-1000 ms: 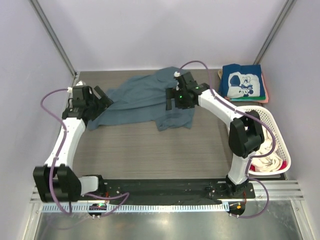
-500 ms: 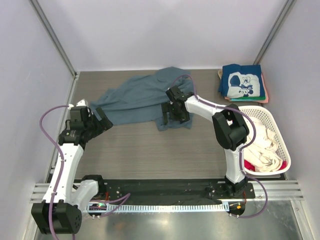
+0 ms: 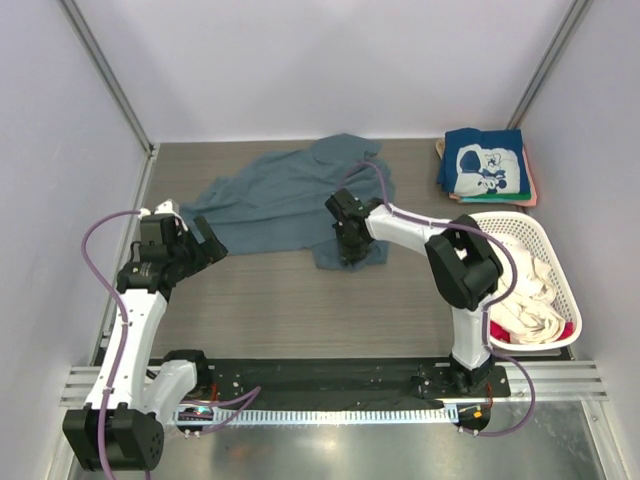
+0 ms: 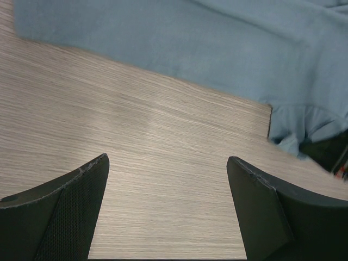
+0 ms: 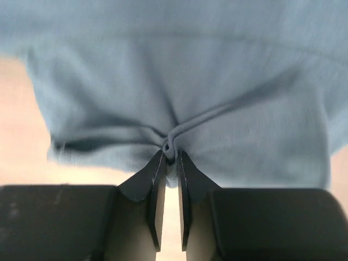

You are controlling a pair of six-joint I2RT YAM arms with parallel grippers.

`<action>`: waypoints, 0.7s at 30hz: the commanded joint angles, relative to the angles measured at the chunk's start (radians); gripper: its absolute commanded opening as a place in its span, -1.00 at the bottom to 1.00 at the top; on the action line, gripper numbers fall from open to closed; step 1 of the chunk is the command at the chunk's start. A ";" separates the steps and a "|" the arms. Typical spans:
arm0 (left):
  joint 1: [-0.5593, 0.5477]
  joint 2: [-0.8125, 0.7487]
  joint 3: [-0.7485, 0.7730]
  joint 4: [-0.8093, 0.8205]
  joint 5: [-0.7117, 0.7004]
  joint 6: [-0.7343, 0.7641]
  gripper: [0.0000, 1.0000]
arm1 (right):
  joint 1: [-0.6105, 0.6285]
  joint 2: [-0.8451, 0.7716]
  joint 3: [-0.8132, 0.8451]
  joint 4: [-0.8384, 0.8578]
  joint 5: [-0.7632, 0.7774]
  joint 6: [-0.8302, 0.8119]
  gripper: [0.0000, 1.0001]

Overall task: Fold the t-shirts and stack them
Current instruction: Flatten the tshirt out

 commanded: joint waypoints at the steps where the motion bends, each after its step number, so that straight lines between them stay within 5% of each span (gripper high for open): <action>1: 0.004 -0.019 -0.005 0.028 0.029 0.017 0.79 | 0.084 -0.176 -0.110 -0.046 0.072 0.063 -0.61; 3: 0.005 -0.018 -0.004 0.028 0.032 0.018 0.79 | 0.151 -0.236 -0.162 -0.065 0.104 0.121 -0.53; 7: 0.004 -0.019 -0.005 0.030 0.036 0.018 0.79 | 0.291 -0.444 -0.329 -0.100 0.175 0.246 0.03; 12: 0.005 -0.015 -0.007 0.031 0.039 0.017 0.79 | 0.386 -0.638 -0.448 -0.100 0.227 0.376 0.16; 16: 0.004 -0.007 -0.007 0.031 0.045 0.014 0.79 | 0.270 -0.647 -0.364 -0.053 0.310 0.285 0.36; 21: 0.004 -0.010 -0.007 0.030 0.034 0.020 0.78 | 0.083 -0.386 -0.158 0.018 0.230 0.079 0.33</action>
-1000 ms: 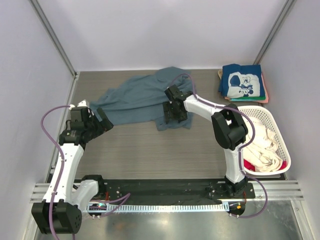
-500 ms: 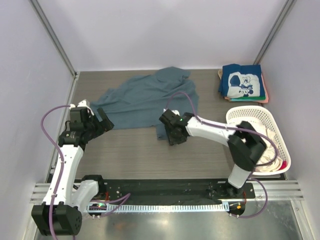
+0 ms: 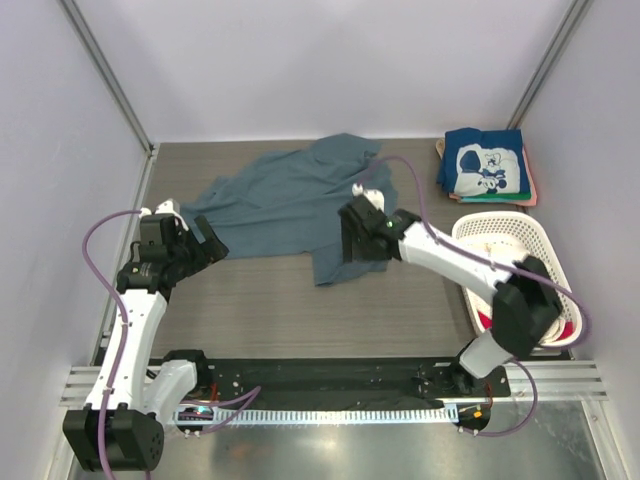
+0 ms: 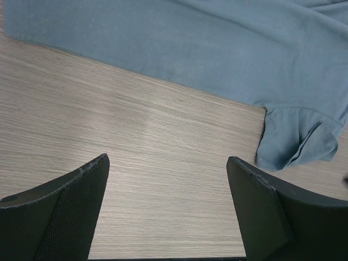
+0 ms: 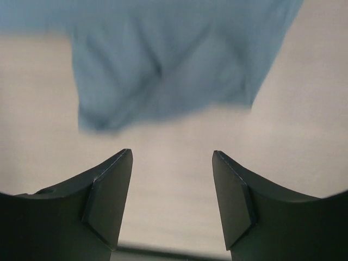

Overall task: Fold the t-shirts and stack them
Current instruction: Flatten the tshirt out

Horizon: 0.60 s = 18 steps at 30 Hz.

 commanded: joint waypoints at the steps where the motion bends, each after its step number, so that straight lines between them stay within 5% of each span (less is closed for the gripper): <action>1: 0.004 -0.008 -0.007 0.023 0.005 0.019 0.78 | -0.092 0.170 0.180 0.102 0.005 -0.145 0.32; 8: 0.004 -0.009 -0.007 0.021 -0.015 0.016 0.78 | -0.191 0.414 0.297 0.142 -0.108 -0.213 0.22; 18: 0.004 -0.008 -0.007 0.023 -0.006 0.014 0.78 | -0.175 0.220 -0.017 0.211 -0.181 -0.142 0.15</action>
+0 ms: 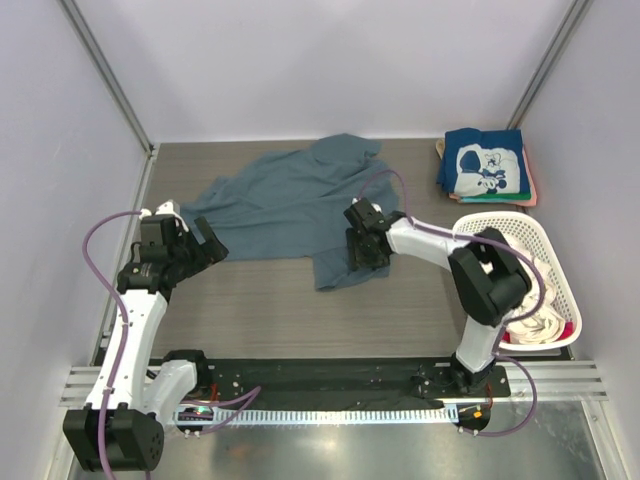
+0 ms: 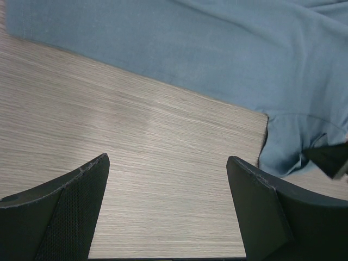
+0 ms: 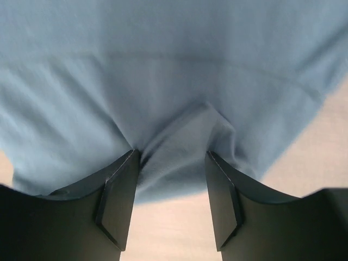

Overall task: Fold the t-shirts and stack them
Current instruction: Flatten the tshirt out

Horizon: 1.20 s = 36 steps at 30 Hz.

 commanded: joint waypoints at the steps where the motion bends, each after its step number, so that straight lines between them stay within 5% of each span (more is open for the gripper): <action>1: 0.004 -0.008 -0.001 0.025 0.002 0.012 0.78 | 0.018 -0.161 -0.096 0.015 -0.032 0.036 0.15; 9: 0.004 -0.020 -0.003 0.026 0.002 0.013 0.78 | 0.131 -0.533 -0.332 -0.086 -0.057 0.143 0.08; 16: 0.005 -0.023 -0.003 0.028 0.014 0.013 0.78 | 0.185 -0.732 -0.354 -0.160 0.034 0.217 0.12; 23: 0.004 -0.018 -0.004 0.028 0.008 0.013 0.78 | 0.127 -0.542 -0.279 -0.126 0.088 0.173 0.30; 30: 0.005 -0.015 -0.003 0.021 -0.023 0.009 0.79 | 0.003 -0.466 -0.381 0.024 -0.014 0.153 0.32; 36: 0.011 -0.009 0.009 -0.018 -0.210 -0.040 0.82 | 0.003 -0.430 -0.455 0.086 -0.047 0.141 0.31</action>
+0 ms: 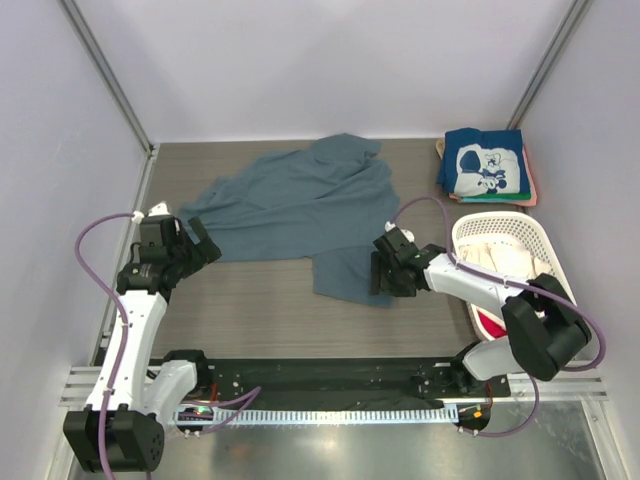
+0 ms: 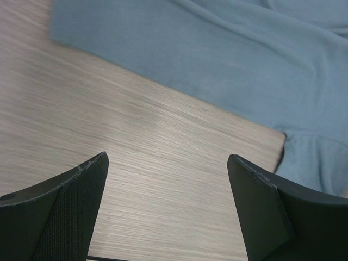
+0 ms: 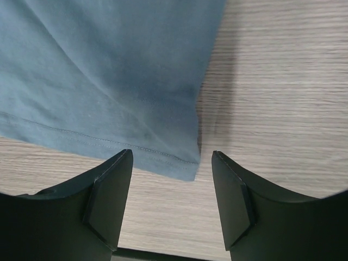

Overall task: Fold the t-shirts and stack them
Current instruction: Flatten the tshirt out

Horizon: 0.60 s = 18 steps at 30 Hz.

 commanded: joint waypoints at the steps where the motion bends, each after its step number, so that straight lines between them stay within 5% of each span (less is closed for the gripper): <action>1: 0.023 0.007 0.013 -0.016 -0.122 -0.037 0.83 | 0.005 0.012 -0.051 0.090 -0.040 -0.019 0.31; 9: 0.052 0.020 -0.004 -0.017 -0.168 -0.138 0.84 | 0.003 0.011 -0.118 0.161 -0.167 -0.037 0.18; 18: 0.097 -0.008 -0.167 0.159 -0.317 -0.379 0.85 | 0.005 -0.009 -0.160 0.216 -0.189 -0.100 -0.90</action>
